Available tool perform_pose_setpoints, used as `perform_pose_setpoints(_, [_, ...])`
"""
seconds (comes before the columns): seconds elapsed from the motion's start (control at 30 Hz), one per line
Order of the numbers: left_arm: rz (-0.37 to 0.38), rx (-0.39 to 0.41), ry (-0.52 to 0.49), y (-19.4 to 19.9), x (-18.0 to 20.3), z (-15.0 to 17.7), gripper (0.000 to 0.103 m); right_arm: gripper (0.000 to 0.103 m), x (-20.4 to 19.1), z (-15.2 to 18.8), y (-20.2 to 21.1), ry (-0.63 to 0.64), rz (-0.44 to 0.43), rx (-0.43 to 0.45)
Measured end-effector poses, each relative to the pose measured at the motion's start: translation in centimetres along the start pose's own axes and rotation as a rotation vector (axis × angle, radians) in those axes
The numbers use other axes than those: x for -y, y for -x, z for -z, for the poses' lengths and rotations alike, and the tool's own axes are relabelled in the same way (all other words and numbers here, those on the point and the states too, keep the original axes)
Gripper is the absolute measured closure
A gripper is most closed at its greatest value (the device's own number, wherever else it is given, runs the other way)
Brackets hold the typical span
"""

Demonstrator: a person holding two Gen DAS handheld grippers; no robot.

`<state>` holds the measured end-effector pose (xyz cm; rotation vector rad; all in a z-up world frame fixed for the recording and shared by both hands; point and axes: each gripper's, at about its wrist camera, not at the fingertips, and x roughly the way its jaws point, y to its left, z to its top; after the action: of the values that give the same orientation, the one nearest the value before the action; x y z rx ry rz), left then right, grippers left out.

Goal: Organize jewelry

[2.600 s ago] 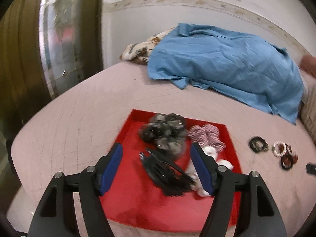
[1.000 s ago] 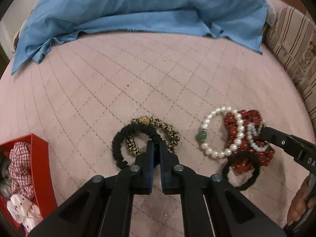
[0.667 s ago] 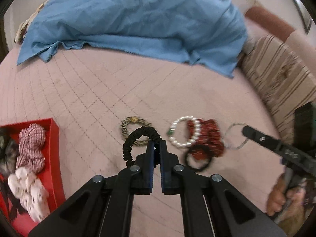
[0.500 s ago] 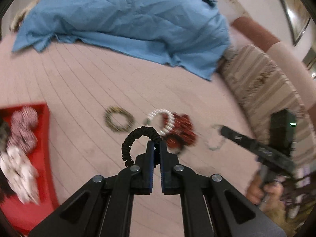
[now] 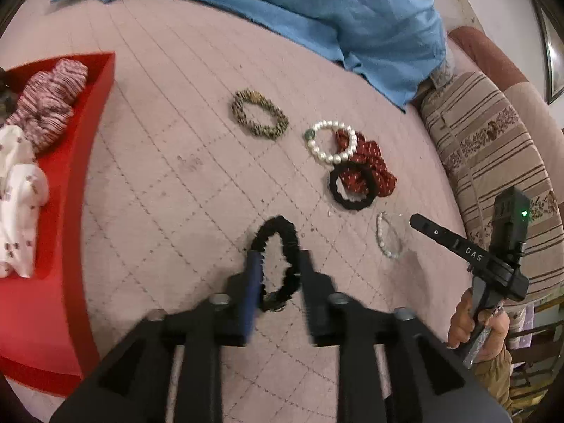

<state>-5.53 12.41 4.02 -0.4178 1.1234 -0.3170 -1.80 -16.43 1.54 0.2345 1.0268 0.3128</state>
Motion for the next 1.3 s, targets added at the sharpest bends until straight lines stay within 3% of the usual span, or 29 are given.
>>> perform_pose_setpoints(0.07, [-0.003, 0.019, 0.002, 0.4, -0.2, -0.2, 0.067, 0.09, 0.6, -0.1, 0.1, -0.022, 0.001, 0.006])
perform_pose_setpoints(0.2, [-0.006, 0.031, 0.022, 1.1, -0.9, -0.2, 0.066, 0.07, 0.7, -0.5, -0.2, -0.028, 0.007, 0.006])
perform_pose_setpoints(0.33, [-0.02, 0.027, 0.025, 0.9, -1.2, 0.2, 0.064, 0.069, 0.0, -0.4, -0.5, 0.013, 0.024, -0.013])
perform_pose_setpoints(0.5, [-0.008, 0.03, -0.031, 0.8, 0.2, 0.9, 0.063, 0.069, -1.1, 0.3, -1.5, 0.098, 0.119, -0.055])
perform_pose_setpoints(0.6, [0.003, 0.043, -0.085, 0.7, 1.5, 1.5, 0.045, 0.069, -1.4, 0.6, -1.9, 0.125, 0.156, -0.065])
perform_pose_setpoints(0.63, [-0.002, 0.043, -0.11, 0.6, 2.0, 1.7, 0.044, 0.069, -1.5, 0.6, -1.9, 0.13, 0.16, -0.065])
perform_pose_setpoints(0.87, [-0.074, 0.013, -0.228, -1.1, 3.9, 2.9, 0.044, 0.069, -1.8, 0.7, -2.2, 0.151, 0.189, -0.062])
perform_pose_setpoints(1.03, [-0.087, 0.034, -0.164, -1.1, 2.4, 2.2, 0.044, 0.073, -1.9, 0.9, -2.3, 0.154, 0.199, -0.055])
perform_pose_setpoints(1.07, [-0.09, 0.033, -0.153, -1.3, 2.2, 2.0, 0.046, 0.075, -2.0, 0.9, -2.3, 0.154, 0.204, -0.052])
perform_pose_setpoints(1.13, [-0.1, 0.02, -0.136, -2.0, 1.9, 1.5, 0.064, 0.075, -2.0, 1.0, -2.5, 0.153, 0.206, -0.047])
perform_pose_setpoints(1.23, [-0.131, 0.022, -0.165, -2.9, 2.7, 1.7, 0.066, 0.076, -2.4, 1.1, -2.7, 0.166, 0.218, -0.038])
perform_pose_setpoints(1.3, [-0.185, 0.027, -0.232, -3.5, 4.1, 2.3, 0.066, 0.082, -2.6, 1.1, -2.8, 0.177, 0.221, -0.029])
